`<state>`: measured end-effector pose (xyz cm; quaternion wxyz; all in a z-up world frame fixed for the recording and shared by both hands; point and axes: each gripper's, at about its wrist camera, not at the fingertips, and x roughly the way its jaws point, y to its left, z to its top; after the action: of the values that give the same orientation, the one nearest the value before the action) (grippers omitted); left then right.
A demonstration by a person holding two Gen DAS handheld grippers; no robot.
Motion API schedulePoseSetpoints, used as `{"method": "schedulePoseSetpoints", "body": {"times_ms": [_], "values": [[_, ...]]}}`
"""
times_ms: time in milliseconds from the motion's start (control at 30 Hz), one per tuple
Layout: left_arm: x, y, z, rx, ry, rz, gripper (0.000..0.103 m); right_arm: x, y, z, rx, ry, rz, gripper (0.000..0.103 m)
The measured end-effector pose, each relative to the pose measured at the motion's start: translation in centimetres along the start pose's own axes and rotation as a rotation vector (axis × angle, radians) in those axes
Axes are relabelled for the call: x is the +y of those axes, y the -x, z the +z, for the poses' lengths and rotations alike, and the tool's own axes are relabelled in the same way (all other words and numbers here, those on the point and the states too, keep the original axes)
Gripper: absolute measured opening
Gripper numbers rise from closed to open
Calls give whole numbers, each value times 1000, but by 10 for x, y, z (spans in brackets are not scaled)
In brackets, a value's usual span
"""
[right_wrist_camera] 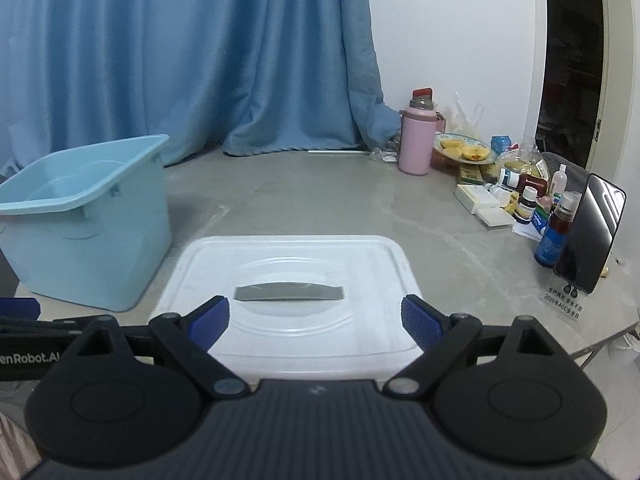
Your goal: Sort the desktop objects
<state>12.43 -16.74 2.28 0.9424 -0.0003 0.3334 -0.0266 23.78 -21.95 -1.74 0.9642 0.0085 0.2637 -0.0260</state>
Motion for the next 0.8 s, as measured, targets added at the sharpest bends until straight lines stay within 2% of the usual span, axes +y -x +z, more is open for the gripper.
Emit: {"method": "schedulePoseSetpoints", "body": {"times_ms": [200, 467, 800], "values": [[-22, -11, 0, 14, 18, 25, 94, -26, -8, -1, 17, 4, 12, 93], [-35, -20, 6, 53, -28, 31, 94, -46, -21, 1, 45, -14, 25, 93], [-38, -68, 23, 133, -24, 46, 94, -58, -58, 5, 109, -24, 16, 93]]}}
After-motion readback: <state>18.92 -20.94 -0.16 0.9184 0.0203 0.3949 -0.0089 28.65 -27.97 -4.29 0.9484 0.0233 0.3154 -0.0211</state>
